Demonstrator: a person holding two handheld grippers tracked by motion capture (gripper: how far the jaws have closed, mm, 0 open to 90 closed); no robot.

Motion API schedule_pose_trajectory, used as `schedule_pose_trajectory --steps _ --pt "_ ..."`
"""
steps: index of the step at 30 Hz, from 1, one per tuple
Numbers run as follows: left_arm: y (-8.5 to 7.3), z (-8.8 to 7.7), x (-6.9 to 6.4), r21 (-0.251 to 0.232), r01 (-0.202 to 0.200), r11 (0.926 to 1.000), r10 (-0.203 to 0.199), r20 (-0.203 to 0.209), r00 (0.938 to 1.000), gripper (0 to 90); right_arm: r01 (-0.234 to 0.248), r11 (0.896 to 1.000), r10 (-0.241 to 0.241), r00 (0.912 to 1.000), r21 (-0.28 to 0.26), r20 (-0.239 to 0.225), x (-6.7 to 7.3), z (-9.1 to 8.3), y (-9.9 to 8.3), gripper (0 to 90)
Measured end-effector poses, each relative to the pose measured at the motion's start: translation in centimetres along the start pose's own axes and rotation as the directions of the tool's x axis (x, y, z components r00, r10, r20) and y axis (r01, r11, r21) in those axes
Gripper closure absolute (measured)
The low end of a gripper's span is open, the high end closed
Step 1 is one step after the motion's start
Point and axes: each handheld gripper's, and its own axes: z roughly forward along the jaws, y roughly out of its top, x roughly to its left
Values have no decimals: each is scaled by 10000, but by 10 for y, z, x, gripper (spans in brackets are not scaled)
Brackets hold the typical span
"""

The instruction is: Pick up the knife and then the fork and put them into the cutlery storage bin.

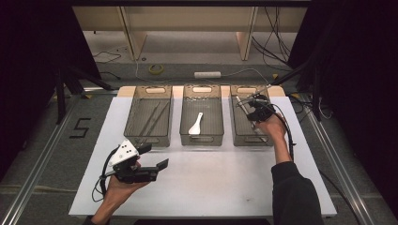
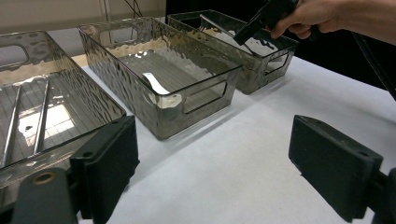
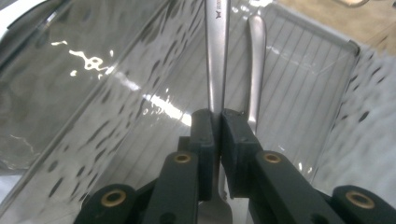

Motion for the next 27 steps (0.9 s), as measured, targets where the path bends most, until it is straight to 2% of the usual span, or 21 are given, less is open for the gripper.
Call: schedule_pose_trajectory --steps 6,11,16,19,21,27 --pt "0 0 0 0 6 10000 -6 2 10000 153 -20 9999 21 9999 135 -115 2 4 -2 839" --pt "0 0 0 1 -2 10000 2 5 10000 152 -61 9985 70 9998 543 -175 4 9 -2 825" --pt "0 0 0 5 29 10000 -29 5 10000 152 -314 9982 329 9990 516 -287 2 6 -1 690" --pt "0 0 0 12 13 10000 -13 -1 10000 152 -481 9983 491 9983 324 -306 0 2 -1 622" --pt "0 0 0 25 29 10000 -29 0 10000 152 -456 9986 466 9981 256 -400 0 -1 -2 600" --pt "0 0 0 45 34 10000 -34 -3 10000 152 -405 9988 375 9937 -263 -1056 6 -15 -6 491"
